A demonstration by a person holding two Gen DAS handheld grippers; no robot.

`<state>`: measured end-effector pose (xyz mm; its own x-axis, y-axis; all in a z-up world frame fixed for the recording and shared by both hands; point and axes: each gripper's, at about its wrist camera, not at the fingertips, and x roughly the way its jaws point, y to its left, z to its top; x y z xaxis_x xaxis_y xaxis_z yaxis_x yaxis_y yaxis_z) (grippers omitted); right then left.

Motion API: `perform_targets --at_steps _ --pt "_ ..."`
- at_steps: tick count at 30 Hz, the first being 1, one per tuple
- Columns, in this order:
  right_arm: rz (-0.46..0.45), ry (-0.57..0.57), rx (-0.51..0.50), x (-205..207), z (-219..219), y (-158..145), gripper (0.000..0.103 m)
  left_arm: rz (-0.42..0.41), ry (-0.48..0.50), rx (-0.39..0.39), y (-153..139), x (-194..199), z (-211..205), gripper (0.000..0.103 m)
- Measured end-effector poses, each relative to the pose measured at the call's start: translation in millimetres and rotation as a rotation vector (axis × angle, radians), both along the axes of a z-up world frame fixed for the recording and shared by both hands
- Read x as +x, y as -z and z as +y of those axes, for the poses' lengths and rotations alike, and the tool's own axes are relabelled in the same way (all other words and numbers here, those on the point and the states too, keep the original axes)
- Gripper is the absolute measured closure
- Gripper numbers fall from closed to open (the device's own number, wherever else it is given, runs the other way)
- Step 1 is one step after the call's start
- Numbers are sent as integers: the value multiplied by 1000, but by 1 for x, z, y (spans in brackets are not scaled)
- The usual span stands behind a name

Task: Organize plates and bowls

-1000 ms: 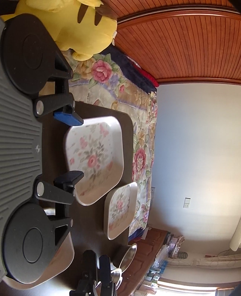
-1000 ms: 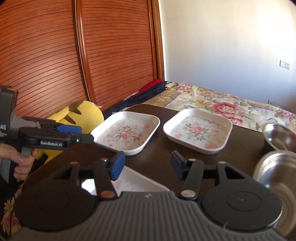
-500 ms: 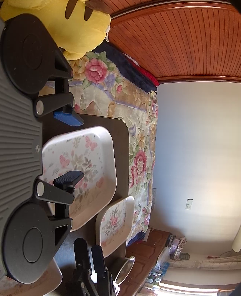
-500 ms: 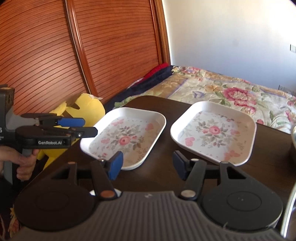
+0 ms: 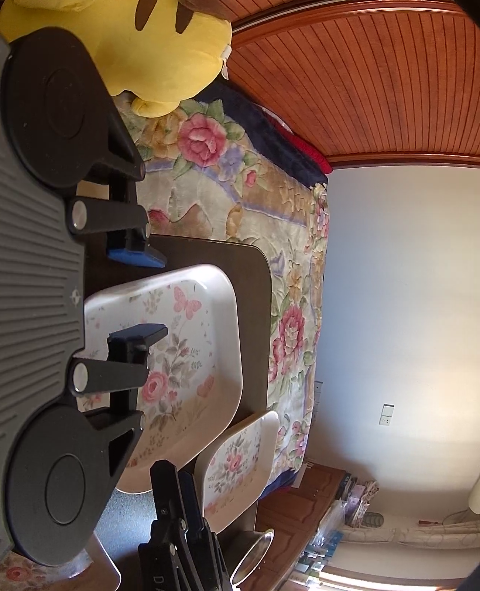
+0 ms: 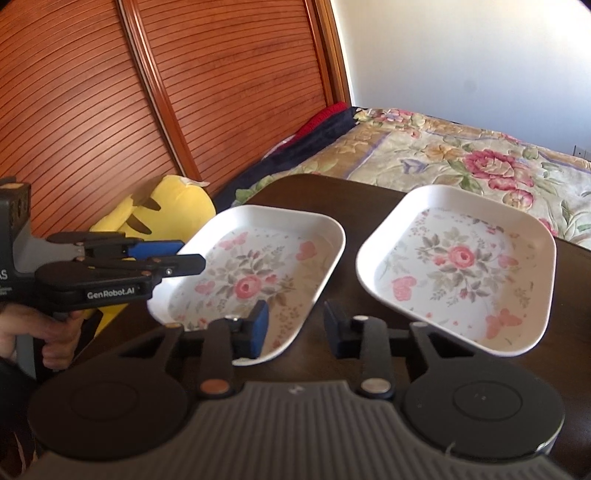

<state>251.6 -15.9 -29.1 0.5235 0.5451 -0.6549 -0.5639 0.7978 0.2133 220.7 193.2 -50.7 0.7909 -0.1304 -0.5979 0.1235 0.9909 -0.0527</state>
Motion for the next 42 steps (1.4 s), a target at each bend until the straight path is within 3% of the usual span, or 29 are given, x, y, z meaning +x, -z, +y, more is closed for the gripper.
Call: perform_targets --at_steps 12,21,42 --pt "19 -7 -13 9 5 6 74 15 3 3 6 6 -1 68" --pt "39 -12 -11 14 7 11 86 21 7 0 6 5 -4 70" --pt "-4 14 6 -8 -16 -8 88 -5 39 34 -21 -23 -30 70"
